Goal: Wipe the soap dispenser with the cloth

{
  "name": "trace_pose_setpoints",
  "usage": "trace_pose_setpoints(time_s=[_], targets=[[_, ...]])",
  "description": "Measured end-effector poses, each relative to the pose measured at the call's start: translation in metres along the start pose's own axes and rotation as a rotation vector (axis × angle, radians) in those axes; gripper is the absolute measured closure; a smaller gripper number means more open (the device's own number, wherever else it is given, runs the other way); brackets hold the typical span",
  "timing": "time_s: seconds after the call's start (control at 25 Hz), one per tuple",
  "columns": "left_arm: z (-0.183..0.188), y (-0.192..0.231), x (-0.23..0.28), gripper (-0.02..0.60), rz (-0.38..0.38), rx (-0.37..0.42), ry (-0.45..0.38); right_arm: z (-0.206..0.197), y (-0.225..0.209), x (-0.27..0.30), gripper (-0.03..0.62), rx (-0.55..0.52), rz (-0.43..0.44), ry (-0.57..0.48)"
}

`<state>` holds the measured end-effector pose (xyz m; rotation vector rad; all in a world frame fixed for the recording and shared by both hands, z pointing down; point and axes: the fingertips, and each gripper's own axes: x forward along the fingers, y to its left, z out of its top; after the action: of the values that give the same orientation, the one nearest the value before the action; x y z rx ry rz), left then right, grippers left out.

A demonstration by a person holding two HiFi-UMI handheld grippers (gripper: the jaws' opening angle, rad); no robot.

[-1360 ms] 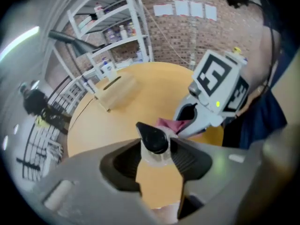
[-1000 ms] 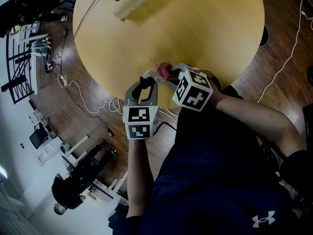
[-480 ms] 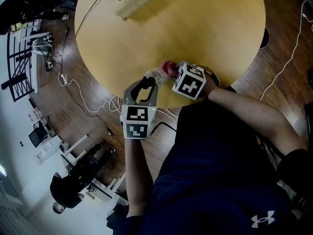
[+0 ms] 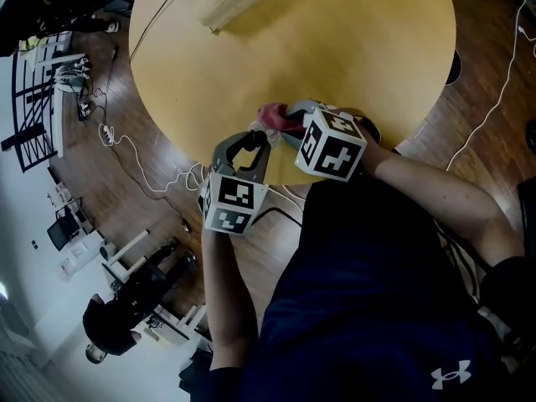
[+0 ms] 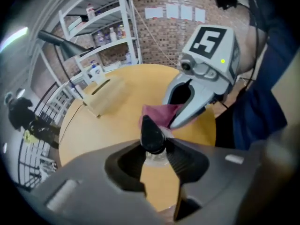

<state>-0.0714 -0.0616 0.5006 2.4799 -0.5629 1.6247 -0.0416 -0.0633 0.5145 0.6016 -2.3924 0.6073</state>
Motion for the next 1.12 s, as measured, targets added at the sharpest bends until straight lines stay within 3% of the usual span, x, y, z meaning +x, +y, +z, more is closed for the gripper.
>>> trace_pose_setpoints(time_s=[0.08, 0.16, 0.24, 0.36, 0.44, 0.56, 0.8, 0.88, 0.96, 1.12], targets=[[0.0, -0.002, 0.001, 0.443, -0.023, 0.067, 0.03, -0.015, -0.001, 0.008, 0.519, -0.01, 0.009, 0.042], [-0.001, 0.0, 0.001, 0.437, 0.002, 0.042, 0.065, -0.033, -0.002, 0.021, 0.519, 0.011, 0.008, 0.09], [-0.001, 0.003, -0.002, 0.428, 0.044, -0.08, 0.057, -0.046, -0.002, 0.032, 0.519, 0.028, -0.002, 0.116], [0.002, 0.002, -0.006, 0.42, 0.079, -0.353, -0.013, -0.059, -0.004, 0.04, 0.519, 0.071, -0.009, 0.128], [0.003, 0.002, -0.006, 0.439, 0.098, -0.436, -0.039, -0.059, -0.003, 0.037, 0.519, 0.083, -0.008, 0.126], [0.006, 0.004, -0.004, 0.446, 0.082, -0.32, -0.056, -0.04, 0.001, 0.022, 0.519, 0.061, -0.003, 0.082], [0.001, 0.002, 0.0, 0.445, -0.072, 0.107, -0.02, 0.007, 0.009, -0.007, 0.519, -0.052, -0.007, 0.006], [-0.001, 0.003, 0.0, 0.443, -0.08, 0.124, 0.002, 0.004, 0.008, -0.004, 0.519, -0.063, -0.008, 0.019], [-0.003, 0.007, -0.001, 0.419, -0.037, 0.023, 0.016, -0.006, 0.006, 0.005, 0.519, -0.041, -0.007, 0.044], [-0.006, 0.007, -0.007, 0.376, 0.043, -0.336, 0.005, -0.028, -0.006, 0.028, 0.519, 0.019, -0.019, 0.095]])
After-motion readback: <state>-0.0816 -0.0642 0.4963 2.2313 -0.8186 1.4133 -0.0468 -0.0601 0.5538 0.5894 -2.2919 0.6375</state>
